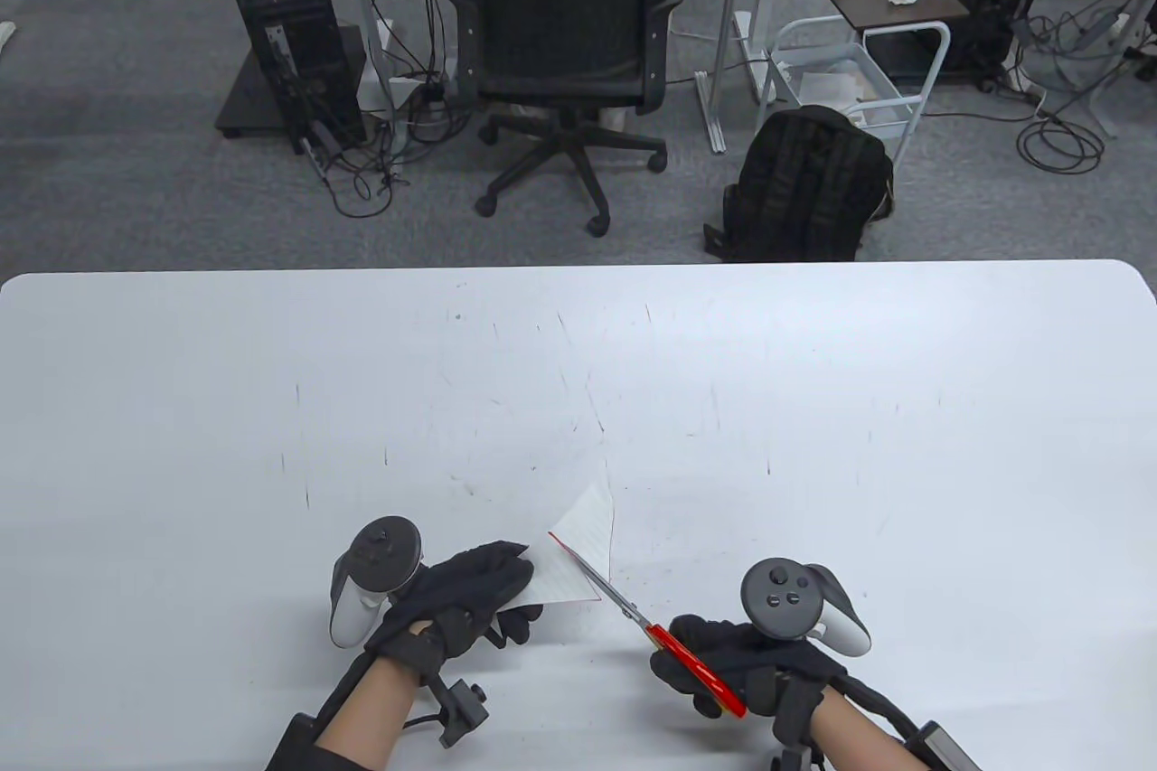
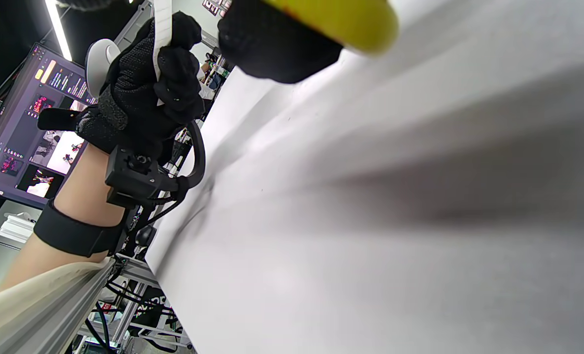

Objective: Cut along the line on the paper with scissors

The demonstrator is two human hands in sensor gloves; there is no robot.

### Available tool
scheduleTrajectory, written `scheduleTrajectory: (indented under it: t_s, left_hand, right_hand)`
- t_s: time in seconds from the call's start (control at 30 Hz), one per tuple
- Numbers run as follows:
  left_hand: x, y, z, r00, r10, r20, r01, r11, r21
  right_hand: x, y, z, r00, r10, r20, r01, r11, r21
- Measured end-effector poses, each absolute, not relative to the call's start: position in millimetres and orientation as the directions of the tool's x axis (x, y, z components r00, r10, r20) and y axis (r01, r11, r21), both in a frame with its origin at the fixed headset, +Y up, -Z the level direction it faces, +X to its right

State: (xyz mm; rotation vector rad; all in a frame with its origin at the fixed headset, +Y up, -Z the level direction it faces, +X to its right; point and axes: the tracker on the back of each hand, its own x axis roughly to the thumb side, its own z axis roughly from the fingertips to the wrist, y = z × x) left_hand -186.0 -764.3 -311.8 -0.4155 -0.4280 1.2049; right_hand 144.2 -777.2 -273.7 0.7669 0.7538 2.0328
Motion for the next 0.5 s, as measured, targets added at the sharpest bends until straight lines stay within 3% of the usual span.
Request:
scheduleTrajectory:
  t_s: [0.5]
  left_hand:
    - [-178.9,-766.0,-309.0,0.316,0.944,0.094,-0.772,0.314,-0.552]
  right_hand:
    - [142.3,-776.8,-273.1,-0.482,0.841,0.245,-0.503,-0.495,0.709]
